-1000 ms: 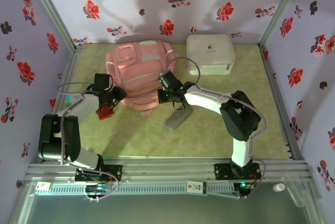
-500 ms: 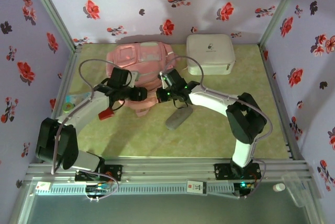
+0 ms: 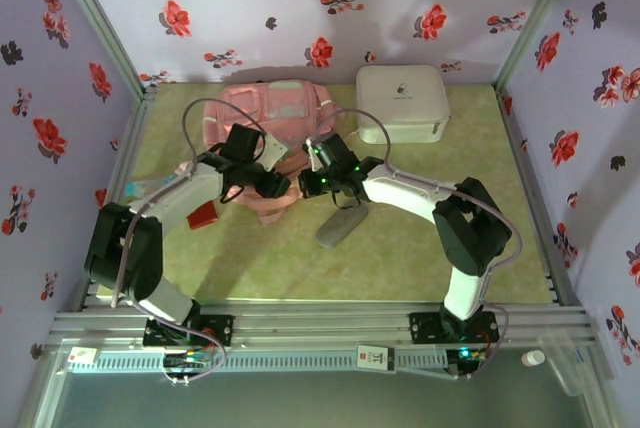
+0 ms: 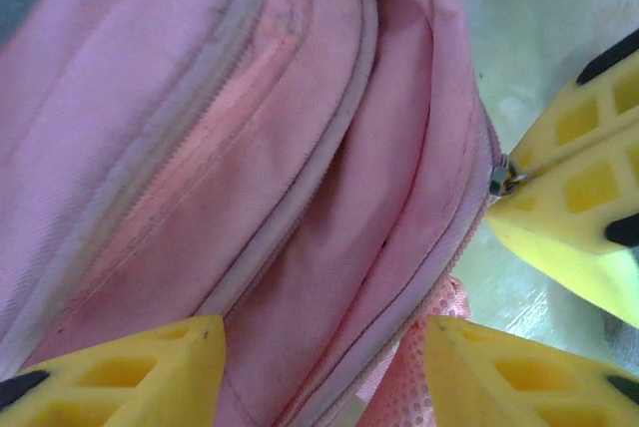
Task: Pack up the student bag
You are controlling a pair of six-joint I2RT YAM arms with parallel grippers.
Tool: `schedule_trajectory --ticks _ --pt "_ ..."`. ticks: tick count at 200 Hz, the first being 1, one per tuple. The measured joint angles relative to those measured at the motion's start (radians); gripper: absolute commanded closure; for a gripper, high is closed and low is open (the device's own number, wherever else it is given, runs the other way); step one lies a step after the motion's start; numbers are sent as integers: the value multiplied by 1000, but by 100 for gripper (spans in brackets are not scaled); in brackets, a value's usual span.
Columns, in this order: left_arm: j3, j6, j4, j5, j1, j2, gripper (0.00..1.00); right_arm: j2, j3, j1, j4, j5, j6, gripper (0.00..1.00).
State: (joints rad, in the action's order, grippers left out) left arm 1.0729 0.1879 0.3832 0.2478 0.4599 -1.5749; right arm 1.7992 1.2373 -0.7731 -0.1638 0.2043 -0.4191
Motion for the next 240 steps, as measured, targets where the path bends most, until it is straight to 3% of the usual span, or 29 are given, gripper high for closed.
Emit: schedule_trajectory --ticks 86,150,240 --pt "37 86 21 24 0 -97 58 0 -30 9 29 10 -11 100" --pt "71 142 38 63 1 -137 86 -6 -54 21 55 2 -27 100" --pt "50 148 57 67 7 -26 94 -42 -64 102 54 -56 31 100"
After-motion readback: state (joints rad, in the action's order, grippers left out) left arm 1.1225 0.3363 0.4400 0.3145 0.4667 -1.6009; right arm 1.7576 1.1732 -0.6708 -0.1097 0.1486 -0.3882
